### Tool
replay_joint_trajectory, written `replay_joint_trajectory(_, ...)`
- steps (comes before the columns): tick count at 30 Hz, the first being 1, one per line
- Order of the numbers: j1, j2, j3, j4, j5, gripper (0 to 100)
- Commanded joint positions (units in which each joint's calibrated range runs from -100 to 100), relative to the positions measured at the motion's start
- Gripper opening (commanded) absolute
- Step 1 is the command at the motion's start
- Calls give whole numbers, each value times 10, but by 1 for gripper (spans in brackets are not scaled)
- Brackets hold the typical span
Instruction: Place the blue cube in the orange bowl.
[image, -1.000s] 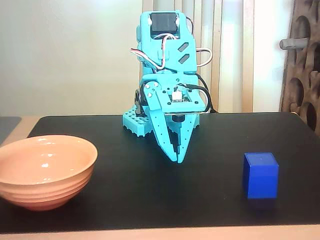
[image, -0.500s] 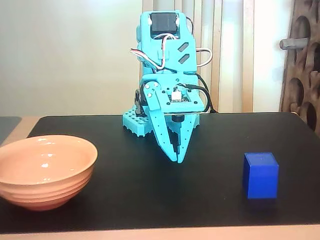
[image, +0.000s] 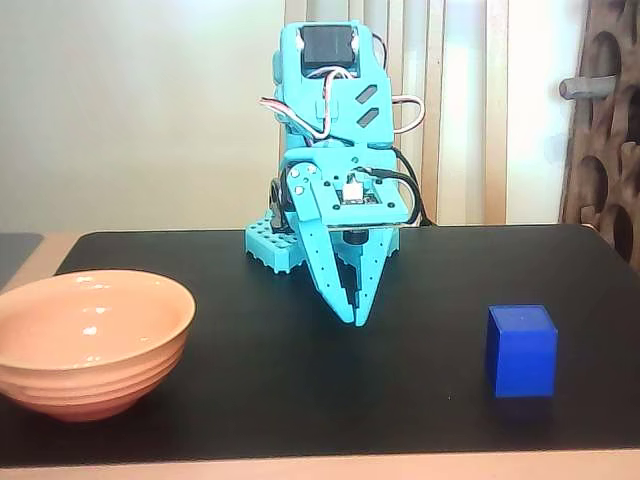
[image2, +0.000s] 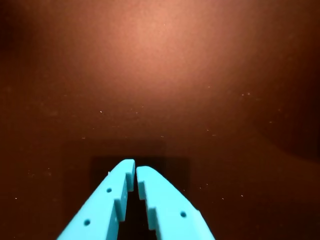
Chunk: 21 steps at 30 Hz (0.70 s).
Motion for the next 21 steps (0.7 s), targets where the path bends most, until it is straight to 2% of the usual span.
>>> replay_joint_trajectory(1,8,-7,2,1,-6,0)
replay_joint_trajectory(21,9,34,-38,0,-7,0)
